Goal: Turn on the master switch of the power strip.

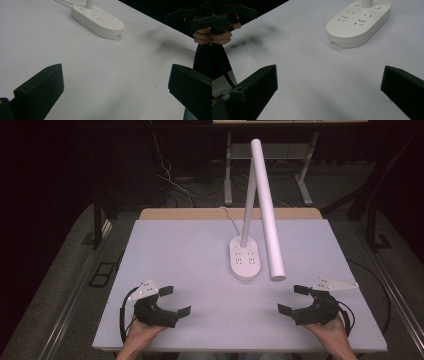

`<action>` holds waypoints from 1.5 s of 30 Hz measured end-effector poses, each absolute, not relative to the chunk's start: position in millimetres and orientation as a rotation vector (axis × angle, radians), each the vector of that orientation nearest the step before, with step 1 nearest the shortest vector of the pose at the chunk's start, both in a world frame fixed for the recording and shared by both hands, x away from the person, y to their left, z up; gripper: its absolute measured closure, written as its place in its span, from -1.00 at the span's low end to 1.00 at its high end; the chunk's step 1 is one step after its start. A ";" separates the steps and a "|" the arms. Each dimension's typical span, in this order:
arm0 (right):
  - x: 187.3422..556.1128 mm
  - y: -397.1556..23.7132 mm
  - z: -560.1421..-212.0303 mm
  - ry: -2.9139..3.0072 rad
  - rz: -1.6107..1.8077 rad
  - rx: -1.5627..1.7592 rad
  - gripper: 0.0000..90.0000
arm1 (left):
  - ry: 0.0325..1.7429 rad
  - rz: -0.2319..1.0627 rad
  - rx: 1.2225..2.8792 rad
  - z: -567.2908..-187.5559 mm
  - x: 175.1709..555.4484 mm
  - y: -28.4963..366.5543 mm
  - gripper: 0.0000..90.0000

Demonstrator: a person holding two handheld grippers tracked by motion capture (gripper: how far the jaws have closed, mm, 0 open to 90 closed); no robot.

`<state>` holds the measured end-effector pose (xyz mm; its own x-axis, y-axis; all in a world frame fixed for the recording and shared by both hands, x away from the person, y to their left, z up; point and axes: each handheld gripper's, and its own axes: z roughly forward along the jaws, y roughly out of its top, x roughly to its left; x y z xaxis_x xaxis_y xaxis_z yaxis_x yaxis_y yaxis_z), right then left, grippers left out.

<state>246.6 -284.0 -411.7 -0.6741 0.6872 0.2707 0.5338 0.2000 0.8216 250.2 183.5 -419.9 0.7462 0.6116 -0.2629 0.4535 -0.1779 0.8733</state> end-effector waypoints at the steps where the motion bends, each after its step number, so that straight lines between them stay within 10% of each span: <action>1: 246.5 -283.8 -411.7 2.310 1.477 1.187 -0.99 | 0.828 0.174 1.818 -419.9 250.2 183.5 -1.00; 45: 245.8 -289.5 -417.1 2.349 1.457 1.211 -0.99 | 0.789 0.063 1.955 -408.1 266.8 171.5 -1.00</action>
<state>245.8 -289.5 -417.1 -0.6717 0.6817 0.2901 0.5628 0.2148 0.7982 266.8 171.5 -408.1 0.7867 0.5505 -0.2794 0.4991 -0.3008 0.8127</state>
